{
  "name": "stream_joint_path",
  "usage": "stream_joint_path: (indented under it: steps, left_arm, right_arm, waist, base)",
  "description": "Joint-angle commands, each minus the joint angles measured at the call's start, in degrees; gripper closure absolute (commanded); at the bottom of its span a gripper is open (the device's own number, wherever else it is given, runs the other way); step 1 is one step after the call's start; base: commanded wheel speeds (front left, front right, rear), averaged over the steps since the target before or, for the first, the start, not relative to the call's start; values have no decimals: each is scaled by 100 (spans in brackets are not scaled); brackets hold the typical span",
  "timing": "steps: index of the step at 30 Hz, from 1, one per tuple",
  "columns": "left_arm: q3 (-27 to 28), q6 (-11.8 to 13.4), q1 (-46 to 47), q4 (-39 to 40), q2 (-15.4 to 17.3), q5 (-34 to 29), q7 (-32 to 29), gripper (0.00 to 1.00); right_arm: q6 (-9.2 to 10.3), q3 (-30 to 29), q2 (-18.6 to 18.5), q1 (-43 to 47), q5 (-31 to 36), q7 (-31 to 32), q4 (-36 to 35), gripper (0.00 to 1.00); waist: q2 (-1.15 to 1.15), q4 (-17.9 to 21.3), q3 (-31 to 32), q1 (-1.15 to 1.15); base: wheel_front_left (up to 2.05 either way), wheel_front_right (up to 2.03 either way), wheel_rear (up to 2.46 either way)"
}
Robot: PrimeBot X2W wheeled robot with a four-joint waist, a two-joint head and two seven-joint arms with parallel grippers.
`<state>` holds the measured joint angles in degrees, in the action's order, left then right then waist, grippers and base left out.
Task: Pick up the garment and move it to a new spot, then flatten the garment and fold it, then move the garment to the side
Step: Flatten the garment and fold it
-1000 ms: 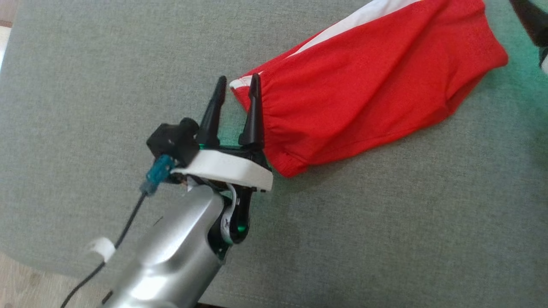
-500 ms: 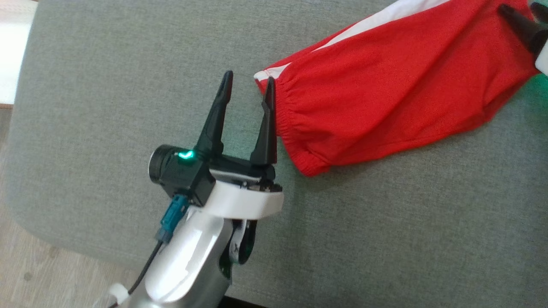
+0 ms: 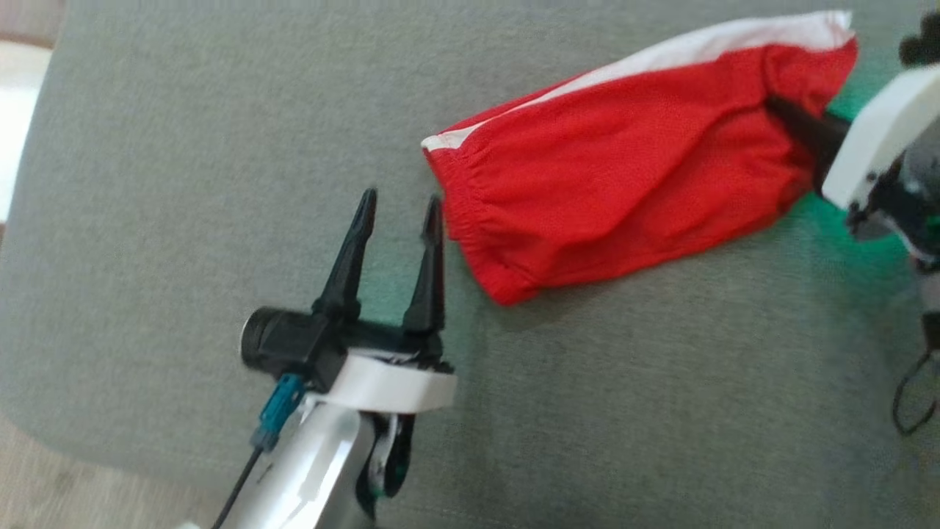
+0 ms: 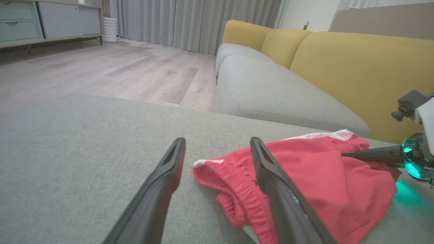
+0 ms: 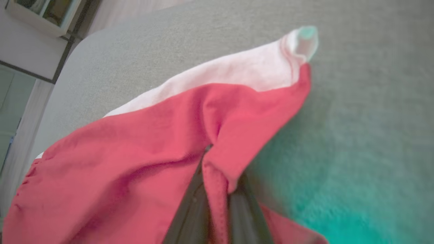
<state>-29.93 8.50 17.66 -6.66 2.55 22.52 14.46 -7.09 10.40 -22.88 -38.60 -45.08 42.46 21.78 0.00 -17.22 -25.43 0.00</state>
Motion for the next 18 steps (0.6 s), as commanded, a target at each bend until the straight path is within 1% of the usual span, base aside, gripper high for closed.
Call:
stream_joint_path:
  steps: [1,6,10,11,14,18]
  left_arm:
    - [292,-36,-176,112,34,-94,53,0]
    - [732,-217,-687,72,62,-293,53,0]
    - [994,-402,-1119,114,108,-468,53,0]
    - [994,-402,-1119,114,108,-468,53,0]
    - [1156,-517,-1405,151,103,-571,53,0]
    - [1266,-646,-1666,164,78,-662,53,0]
  right_arm:
    - [-40,-95,37,238,-49,-134,-169,100]
    - [-40,-586,150,783,-172,-533,-123,100]
    - [-40,-965,135,1174,-149,-787,-3,100]
    - [-40,-965,135,1174,-149,-787,-3,100]
    - [-40,-1347,57,1317,14,-1013,165,100]
    - [-40,-1748,6,1301,232,-1116,255,100]
  waist:
    - [0,338,340,0]
    - [0,815,799,0]
    - [0,1051,1105,0]
    - [0,1051,1105,0]
    - [0,1131,1259,0]
    - [0,1130,1362,0]
  base:
    - [0,0,0]
    - [0,0,0]
    - [0,0,0]
    - [0,0,0]
    - [0,0,0]
    - [0,0,0]
